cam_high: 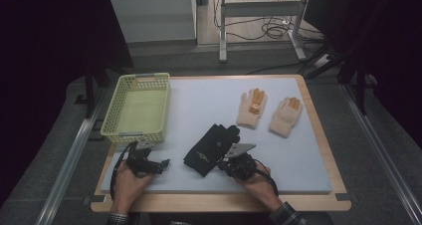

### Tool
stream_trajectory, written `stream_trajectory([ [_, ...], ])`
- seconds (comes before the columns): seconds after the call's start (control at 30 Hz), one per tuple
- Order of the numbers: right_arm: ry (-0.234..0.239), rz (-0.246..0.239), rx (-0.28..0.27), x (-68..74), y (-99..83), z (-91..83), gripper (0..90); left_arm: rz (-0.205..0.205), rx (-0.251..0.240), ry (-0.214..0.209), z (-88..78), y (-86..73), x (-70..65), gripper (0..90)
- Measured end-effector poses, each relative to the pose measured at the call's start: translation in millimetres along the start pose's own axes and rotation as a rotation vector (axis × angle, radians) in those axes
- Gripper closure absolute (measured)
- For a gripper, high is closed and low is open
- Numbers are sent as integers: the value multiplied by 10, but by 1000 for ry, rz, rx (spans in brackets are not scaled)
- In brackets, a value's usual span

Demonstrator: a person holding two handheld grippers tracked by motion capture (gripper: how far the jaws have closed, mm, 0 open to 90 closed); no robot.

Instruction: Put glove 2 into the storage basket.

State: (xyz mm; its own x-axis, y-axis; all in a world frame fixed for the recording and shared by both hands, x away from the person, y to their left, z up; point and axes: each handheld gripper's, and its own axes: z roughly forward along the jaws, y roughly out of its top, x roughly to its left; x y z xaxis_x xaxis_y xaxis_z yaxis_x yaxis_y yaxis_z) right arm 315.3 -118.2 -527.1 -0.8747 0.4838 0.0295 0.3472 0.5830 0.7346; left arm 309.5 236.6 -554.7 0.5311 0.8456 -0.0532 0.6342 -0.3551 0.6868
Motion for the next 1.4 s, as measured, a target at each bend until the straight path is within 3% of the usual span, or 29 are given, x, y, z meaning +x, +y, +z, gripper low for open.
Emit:
stream_trajectory([
  [0.23,-105,81,-37,-394,-163,-345,703,-2,-2,-1,-2,-2,1,22],
  [0.5,-220,144,-30,-738,-388,-564,486,-20,18,14,-10,37,-36,25],
  [0.67,-284,162,-9,-885,-511,-612,352,-37,20,-39,-32,84,-95,11],
  [0.77,-308,167,3,-929,-560,-594,295,-25,10,-74,-52,132,-168,0],
  [0.87,-285,188,-1,-962,-569,-602,275,-4,8,-86,-64,201,-267,0],
  [1.07,-299,173,3,-943,-571,-588,269,36,-20,-139,-72,415,-481,0],
  [1.3,-300,172,4,-943,-573,-589,269,128,-16,-173,32,745,-777,0],
  [1.4,-300,171,3,-943,-574,-589,269,147,-8,-179,109,850,-873,0],
])
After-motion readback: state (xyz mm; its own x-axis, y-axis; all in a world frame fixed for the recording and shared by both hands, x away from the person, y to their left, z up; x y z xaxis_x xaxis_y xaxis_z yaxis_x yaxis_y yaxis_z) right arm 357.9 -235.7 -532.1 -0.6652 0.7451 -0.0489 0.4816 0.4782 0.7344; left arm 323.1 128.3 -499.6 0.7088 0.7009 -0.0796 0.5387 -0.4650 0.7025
